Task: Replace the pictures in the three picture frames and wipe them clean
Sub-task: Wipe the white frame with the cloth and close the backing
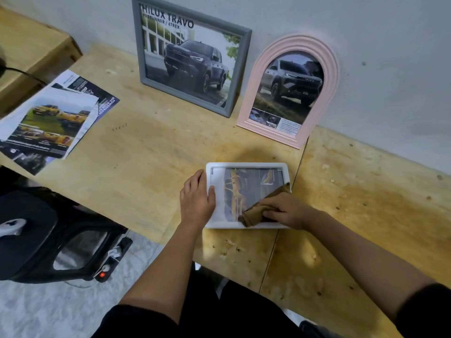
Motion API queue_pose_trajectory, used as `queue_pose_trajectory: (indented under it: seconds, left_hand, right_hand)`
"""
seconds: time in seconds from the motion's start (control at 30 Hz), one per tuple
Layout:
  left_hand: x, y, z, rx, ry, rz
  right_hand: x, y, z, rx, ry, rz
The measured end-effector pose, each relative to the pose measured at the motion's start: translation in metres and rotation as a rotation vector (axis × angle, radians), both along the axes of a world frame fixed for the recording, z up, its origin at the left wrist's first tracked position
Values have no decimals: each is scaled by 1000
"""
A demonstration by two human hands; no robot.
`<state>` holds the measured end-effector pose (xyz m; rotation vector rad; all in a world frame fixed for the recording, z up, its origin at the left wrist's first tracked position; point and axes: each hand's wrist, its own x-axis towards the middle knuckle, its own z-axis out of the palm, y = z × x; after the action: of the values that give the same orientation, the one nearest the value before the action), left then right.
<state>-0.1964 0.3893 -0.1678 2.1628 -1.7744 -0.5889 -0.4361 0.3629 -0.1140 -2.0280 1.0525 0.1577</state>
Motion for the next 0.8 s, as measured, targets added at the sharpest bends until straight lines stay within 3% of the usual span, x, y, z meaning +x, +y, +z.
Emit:
queue_pose_trajectory:
  seconds: [0.13,0.27,0.37,0.53,0.67,0.8]
  left_hand:
    - [0,1,1,-2,0,-6]
    - [0,0,2,2,8,-7]
    - [-1,0,2,13,9,0]
    - [-2,-1,1,13,9,11]
    - [-3,-1,2,13,4,5]
    - [-2,0,3,16,-1,-5]
  right_hand:
    - [13,-20,13,26,116,-227]
    - [34,-18,13,-274,-71,-488]
    - [41,-1,-9,-356,14,-268]
    - [32,20,-10,-158,22,-96]
    - [10,25,7,-41,56,-122]
    - [8,20,23,-34,229,-101]
